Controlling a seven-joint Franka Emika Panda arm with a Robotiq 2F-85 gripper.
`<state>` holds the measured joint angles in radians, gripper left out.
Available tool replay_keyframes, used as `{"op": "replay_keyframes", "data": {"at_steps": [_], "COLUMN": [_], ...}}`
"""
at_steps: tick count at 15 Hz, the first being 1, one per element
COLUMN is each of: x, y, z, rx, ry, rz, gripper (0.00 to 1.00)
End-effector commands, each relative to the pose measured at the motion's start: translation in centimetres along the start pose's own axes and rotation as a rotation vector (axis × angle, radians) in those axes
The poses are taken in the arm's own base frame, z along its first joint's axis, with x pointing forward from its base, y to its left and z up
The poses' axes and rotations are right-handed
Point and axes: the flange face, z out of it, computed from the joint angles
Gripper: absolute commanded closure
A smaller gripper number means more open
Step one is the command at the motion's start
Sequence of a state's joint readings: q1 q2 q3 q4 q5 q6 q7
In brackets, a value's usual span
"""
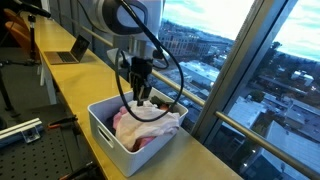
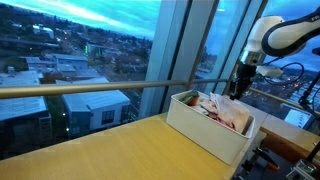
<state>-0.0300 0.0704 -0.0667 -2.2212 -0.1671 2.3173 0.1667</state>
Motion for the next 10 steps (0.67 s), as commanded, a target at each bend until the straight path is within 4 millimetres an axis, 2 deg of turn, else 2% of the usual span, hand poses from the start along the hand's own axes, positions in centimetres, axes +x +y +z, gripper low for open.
{"op": "replay_keyframes", "data": {"at_steps": [1,2,3,6,10], "x": [0.7,1.3,1.7,3.2,4.5], "y": [0.0,-0.2,-0.2,-0.5,-1.3], "z": [-1.4,-1.0,-0.7,1.5,6.9], "rx": [-0.007,-0.008,-0.010,-0.007,-0.008], "ry": [0.137,0.158,0.175,0.198,0.158], "rz": [-0.036,-0.042,-0.046,-0.054,-0.056], "gripper": [0.88,0.96,0.99,1.00,1.00]}}
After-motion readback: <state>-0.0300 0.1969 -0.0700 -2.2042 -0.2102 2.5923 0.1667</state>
